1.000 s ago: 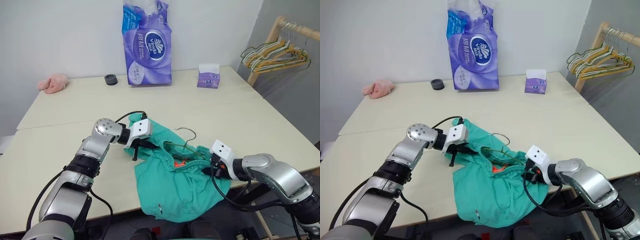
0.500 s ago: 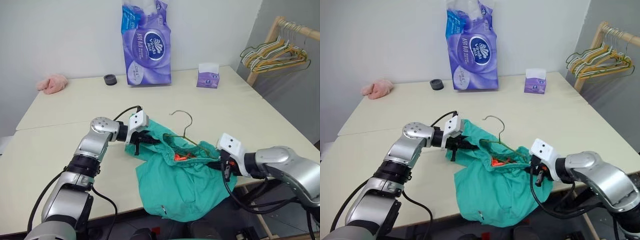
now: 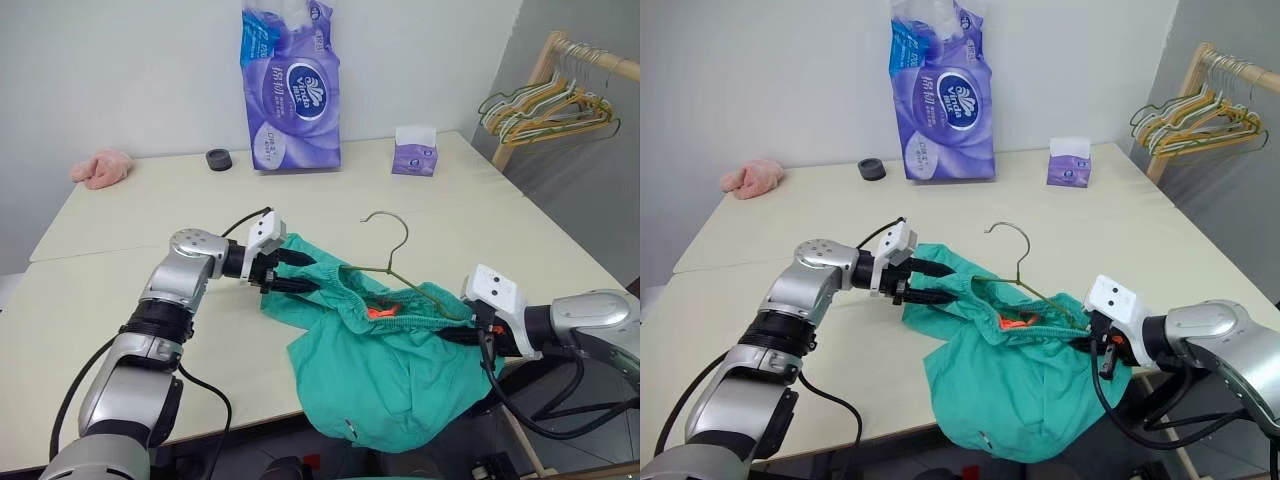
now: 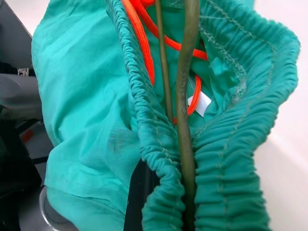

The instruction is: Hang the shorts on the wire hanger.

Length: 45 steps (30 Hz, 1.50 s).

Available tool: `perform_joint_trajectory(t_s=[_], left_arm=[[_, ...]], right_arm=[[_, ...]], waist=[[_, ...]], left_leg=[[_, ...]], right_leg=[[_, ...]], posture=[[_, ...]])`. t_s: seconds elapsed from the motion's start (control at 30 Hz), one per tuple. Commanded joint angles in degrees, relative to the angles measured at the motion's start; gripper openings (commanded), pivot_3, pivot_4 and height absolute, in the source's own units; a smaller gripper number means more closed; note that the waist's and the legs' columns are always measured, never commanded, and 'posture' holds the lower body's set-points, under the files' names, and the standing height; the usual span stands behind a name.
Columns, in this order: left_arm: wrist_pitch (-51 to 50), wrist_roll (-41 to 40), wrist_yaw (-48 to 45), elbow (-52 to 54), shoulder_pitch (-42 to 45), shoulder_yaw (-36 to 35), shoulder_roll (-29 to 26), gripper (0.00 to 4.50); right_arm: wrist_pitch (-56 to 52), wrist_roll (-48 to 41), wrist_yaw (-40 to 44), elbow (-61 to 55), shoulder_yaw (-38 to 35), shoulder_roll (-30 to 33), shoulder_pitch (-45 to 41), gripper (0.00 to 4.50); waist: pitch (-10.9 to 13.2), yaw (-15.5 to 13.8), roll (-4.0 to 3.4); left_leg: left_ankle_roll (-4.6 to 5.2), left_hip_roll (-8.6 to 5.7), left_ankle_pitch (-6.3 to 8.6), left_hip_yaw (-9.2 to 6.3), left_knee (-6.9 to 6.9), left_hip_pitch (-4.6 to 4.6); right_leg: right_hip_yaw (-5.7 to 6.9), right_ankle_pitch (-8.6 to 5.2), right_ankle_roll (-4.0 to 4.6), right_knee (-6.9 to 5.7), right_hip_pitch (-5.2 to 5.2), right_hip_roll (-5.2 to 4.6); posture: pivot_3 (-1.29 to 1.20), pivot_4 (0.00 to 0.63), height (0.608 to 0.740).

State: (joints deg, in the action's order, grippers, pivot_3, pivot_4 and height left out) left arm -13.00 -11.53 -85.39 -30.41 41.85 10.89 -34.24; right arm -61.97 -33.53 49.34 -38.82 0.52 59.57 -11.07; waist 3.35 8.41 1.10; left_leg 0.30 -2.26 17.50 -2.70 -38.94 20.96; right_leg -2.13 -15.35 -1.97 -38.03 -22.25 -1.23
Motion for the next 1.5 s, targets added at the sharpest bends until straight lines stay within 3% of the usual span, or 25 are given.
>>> perform_joint_trajectory(t_s=[0.03,0.2,0.3,0.57,1.0,1.4,1.5], left_arm=[[-0.15,0.42,-2.08,0.50,0.91,0.82,-0.24,2.99],[2.57,2.43,1.63,-2.18,1.37,1.19,3.29,2.99],[6.20,4.52,3.79,-6.76,2.25,1.47,4.78,2.48],[12.51,6.41,7.19,-14.01,3.92,0.45,6.33,0.03],[16.44,7.34,8.38,-17.52,4.36,-0.50,5.57,0.03],[14.46,4.89,8.27,-12.45,0.71,-2.03,7.36,0.03],[12.94,4.12,9.58,-11.26,0.26,-3.10,7.61,0.66]], right_arm=[[0.74,-1.26,0.08,-1.85,-2.87,0.69,0.19,0.00],[0.57,-2.05,-0.72,-2.53,-2.99,0.52,0.57,0.00],[0.56,-2.42,-0.97,-2.70,-2.97,0.64,0.66,0.00],[0.37,-2.93,-1.01,-3.22,-3.55,1.32,1.45,0.00],[1.02,-4.26,-0.47,-4.63,-7.42,4.17,7.12,0.00],[0.09,-4.78,-2.34,-1.63,-6.81,1.83,3.19,0.00],[-0.95,-5.65,-3.40,-0.87,-7.79,0.87,2.29,0.00]], waist=[[0.00,-0.05,0.00],[0.01,-0.23,0.01],[0.01,-0.14,0.02],[0.01,0.02,0.02],[0.02,-0.06,0.03],[0.03,-0.05,0.05],[0.05,-0.02,0.04]], left_leg=[[0.00,0.00,0.00,0.00,0.00,0.00],[0.00,0.00,0.00,0.00,-0.01,0.00],[0.00,0.00,0.00,0.00,0.00,0.01],[0.00,0.00,0.00,0.00,0.01,0.02],[0.00,0.00,0.00,0.00,0.01,0.03],[0.00,0.01,0.00,0.00,0.01,0.02],[0.00,0.01,0.00,0.01,0.02,0.02]], right_leg=[[-0.01,0.00,0.00,0.00,0.00,0.00],[-0.01,0.00,0.00,0.02,0.03,-0.01],[0.00,0.00,0.00,0.01,0.01,-0.01],[-0.01,0.00,0.00,0.03,0.00,-0.01],[0.00,0.00,-0.01,0.03,0.01,-0.01],[0.00,0.00,-0.01,0.03,0.00,-0.01],[-0.01,0.00,-0.01,0.02,0.00,-0.01]], posture=[[-0.28,0.037,0.740],[-0.28,0.038,0.740],[-0.28,0.038,0.740],[-0.29,0.037,0.740],[-0.29,0.042,0.740],[-0.28,0.050,0.740],[-0.28,0.053,0.740]])
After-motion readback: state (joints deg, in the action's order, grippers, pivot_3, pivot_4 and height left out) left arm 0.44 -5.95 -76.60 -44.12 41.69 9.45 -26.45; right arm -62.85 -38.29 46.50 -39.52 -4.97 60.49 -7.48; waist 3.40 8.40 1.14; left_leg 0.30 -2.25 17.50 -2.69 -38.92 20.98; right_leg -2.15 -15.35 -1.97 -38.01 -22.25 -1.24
